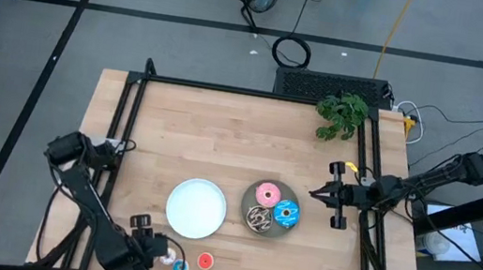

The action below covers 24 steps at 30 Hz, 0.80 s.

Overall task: Pick & Place donuts
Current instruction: Put the small brown donut on the white plate

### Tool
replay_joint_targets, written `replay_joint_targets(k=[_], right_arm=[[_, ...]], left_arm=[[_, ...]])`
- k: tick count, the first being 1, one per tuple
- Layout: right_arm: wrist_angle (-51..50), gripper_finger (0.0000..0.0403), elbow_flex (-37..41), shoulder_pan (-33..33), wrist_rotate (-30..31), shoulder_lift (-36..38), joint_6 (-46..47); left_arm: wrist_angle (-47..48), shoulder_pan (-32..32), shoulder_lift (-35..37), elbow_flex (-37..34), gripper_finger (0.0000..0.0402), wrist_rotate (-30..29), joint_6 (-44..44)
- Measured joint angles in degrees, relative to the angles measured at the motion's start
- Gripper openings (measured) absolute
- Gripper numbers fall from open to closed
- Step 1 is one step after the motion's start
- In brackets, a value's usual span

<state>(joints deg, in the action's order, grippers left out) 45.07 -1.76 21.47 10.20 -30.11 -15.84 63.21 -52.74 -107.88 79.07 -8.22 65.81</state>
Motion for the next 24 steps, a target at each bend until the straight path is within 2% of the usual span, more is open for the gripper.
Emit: replay_joint_targets(k=[24], right_arm=[[0.6, 0.0000, 0.0, 0.0, 0.0, 0.0, 0.1]], left_arm=[[-1.0, -1.2, -1.3, -0.4, 0.0191, -0.7, -0.1]])
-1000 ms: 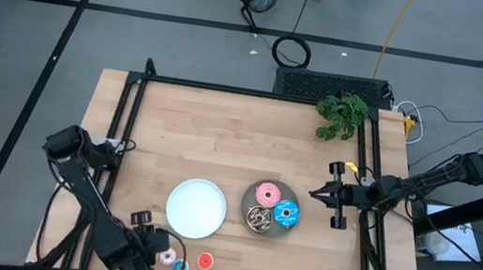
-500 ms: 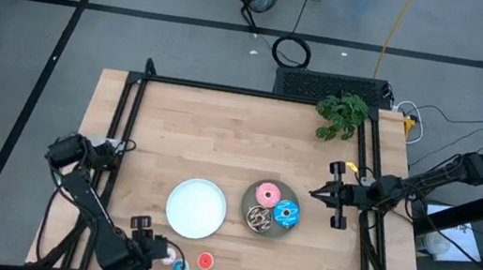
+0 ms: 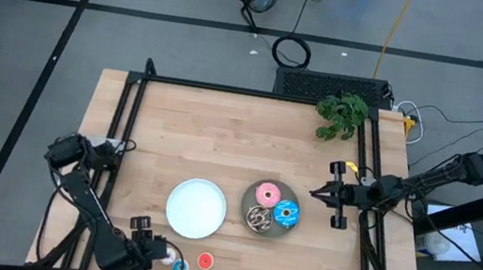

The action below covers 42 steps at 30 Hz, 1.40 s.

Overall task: Pick & Place donuts
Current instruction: Put the small brown donut on the white plate

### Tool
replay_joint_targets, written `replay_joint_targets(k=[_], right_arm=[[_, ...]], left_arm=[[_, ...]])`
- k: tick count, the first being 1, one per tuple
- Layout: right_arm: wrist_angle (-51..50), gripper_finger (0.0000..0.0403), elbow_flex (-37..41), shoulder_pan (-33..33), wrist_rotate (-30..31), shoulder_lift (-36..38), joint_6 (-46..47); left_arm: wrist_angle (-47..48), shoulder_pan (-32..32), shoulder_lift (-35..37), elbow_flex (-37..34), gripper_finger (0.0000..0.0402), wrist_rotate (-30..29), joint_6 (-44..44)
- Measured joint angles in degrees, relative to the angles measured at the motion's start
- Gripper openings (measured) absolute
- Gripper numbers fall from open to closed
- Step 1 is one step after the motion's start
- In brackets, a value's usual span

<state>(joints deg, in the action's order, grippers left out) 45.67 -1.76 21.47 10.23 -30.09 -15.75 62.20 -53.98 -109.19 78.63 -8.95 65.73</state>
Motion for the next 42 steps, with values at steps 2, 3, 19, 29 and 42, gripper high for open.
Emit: replay_joint_targets(k=[2, 3, 19, 29, 42], right_arm=[[0.0, 0.0000, 0.0, 0.0, 0.0, 0.0, 0.0], [0.0, 0.0000, 0.0, 0.0, 0.0, 0.0, 0.0], [0.4, 0.0000, 0.0, 0.0, 0.1, 0.0, -0.1], [0.4, 0.0000, 0.0, 0.0, 0.1, 0.0, -0.1], [1.3, 0.0000, 0.0, 0.0, 0.1, 0.0, 0.0]], left_arm=[[-1.6, -0.1, 0.0, -1.1, 0.0191, -0.1, 0.2], [-3.0, -0.2, 0.0, -2.0, 0.0191, -0.1, 0.2], [-11.8, -0.1, 0.0, -8.8, 0.0189, 0.5, -1.1], [-13.2, 0.1, 0.0, -8.9, 0.0091, 0.0, -3.1], [-12.7, 1.4, 0.3, -8.8, 0.0016, 5.2, -8.1]])
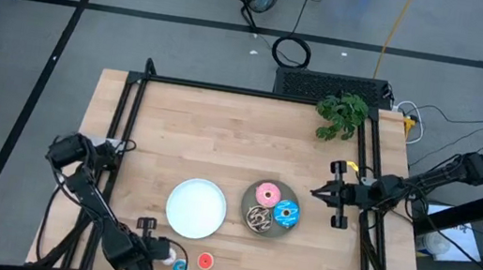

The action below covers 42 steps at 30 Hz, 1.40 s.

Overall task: Pick & Place donuts
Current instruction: Put the small brown donut on the white plate

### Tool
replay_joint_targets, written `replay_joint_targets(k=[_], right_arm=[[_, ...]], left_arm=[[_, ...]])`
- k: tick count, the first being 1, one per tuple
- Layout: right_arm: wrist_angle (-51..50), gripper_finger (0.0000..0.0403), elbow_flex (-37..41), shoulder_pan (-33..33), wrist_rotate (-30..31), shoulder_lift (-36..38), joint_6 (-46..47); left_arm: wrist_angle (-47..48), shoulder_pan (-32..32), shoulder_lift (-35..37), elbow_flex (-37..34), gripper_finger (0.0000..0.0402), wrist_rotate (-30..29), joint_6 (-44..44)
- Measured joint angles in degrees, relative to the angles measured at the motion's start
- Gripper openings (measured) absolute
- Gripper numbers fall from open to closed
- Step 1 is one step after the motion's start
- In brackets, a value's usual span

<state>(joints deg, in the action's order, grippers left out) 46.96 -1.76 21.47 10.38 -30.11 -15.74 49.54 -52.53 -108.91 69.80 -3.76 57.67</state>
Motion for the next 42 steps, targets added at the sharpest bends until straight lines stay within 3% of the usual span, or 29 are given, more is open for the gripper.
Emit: replay_joint_targets(k=[11, 20, 27, 35, 42], right_arm=[[0.0, 0.0000, 0.0, 0.0, 0.0, 0.0, 0.0], [0.6, 0.0000, 0.0, 0.0, 0.0, 0.0, 0.0], [0.8, 0.0000, 0.0, 0.0, 0.0, 0.0, 0.0], [0.8, 0.0000, 0.0, 0.0, 0.0, 0.0, -0.1], [0.3, 0.0000, 0.0, 0.0, 0.0, 0.0, -0.2]], left_arm=[[6.6, 1.5, 8.0, 0.0, 0.0008, 1.4, -1.7], [10.7, 5.0, 20.0, 0.0, 0.0013, -5.6, 3.4], [10.0, 14.0, 23.2, 0.0, 0.0017, -8.4, -8.8], [8.6, 26.2, 22.3, 0.0, 0.0009, -3.3, -22.1], [8.9, 29.8, 22.9, 0.0, 0.0006, -1.7, -27.4]])
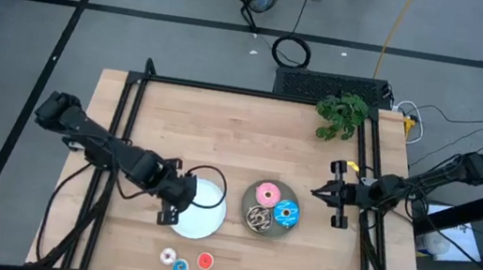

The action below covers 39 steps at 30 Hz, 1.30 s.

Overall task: Pick & Place donuts
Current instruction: Put the small brown donut on the white plate

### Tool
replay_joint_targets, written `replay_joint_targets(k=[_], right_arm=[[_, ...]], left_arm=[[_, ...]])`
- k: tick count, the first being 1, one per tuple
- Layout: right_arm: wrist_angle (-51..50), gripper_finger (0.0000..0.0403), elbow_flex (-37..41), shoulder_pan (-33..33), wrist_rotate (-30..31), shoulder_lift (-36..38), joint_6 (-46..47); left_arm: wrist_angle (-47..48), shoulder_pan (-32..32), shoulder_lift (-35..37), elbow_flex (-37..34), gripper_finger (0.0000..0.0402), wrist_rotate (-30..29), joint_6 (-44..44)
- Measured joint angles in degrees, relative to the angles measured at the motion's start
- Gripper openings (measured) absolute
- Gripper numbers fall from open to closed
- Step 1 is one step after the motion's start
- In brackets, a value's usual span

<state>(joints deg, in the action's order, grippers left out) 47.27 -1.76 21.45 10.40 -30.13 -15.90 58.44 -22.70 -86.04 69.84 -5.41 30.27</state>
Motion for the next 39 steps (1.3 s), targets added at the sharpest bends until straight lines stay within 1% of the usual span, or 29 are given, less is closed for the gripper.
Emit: replay_joint_targets(k=[5, 10, 15, 20, 25, 30, 33, 36, 39], right_arm=[[0.0, 0.0000, 0.0, 0.0, 0.0, 0.0, -0.2], [0.1, 0.0000, 0.0, 0.0, 0.0, 0.0, -0.3], [0.0, 0.0000, 0.0, 0.0, 0.0, 0.0, -1.3], [0.0, 0.0000, 0.0, 0.0, 0.0, 0.0, -1.2], [0.0, 0.0000, 0.0, 0.0, 0.0, 0.0, -0.8], [0.0, 0.0000, 0.0, 0.0, 0.0, 0.0, 1.4], [0.0, 0.0000, 0.0, 0.0, 0.0, 0.0, 1.5], [0.0, 0.0000, 0.0, 0.0, 0.0, 0.0, 1.5], [0.0, 0.0000, 0.0, 0.0, 0.0, 0.0, 1.5]], left_arm=[[0.1, 0.6, -0.1, 0.0, 0.0016, 0.0, -0.2], [0.0, 0.6, -0.1, 0.0, 0.0006, 0.9, 1.2], [0.0, 0.1, -0.1, 0.0, 0.0020, 1.4, 0.8], [0.0, 0.7, -0.1, 0.0, 0.0006, 1.2, 0.2], [0.1, 1.6, -0.1, 0.0, 0.0023, 1.1, 0.0], [0.1, 1.8, -0.1, 0.0, 0.0008, 1.1, -0.8], [0.0, 1.9, -0.1, 0.0, 0.0011, 1.0, -1.4], [0.0, 2.6, -0.1, 0.0, 0.0022, 0.0, -1.3], [-0.5, 4.1, -0.6, 0.0, 0.0018, -3.4, 0.9]])
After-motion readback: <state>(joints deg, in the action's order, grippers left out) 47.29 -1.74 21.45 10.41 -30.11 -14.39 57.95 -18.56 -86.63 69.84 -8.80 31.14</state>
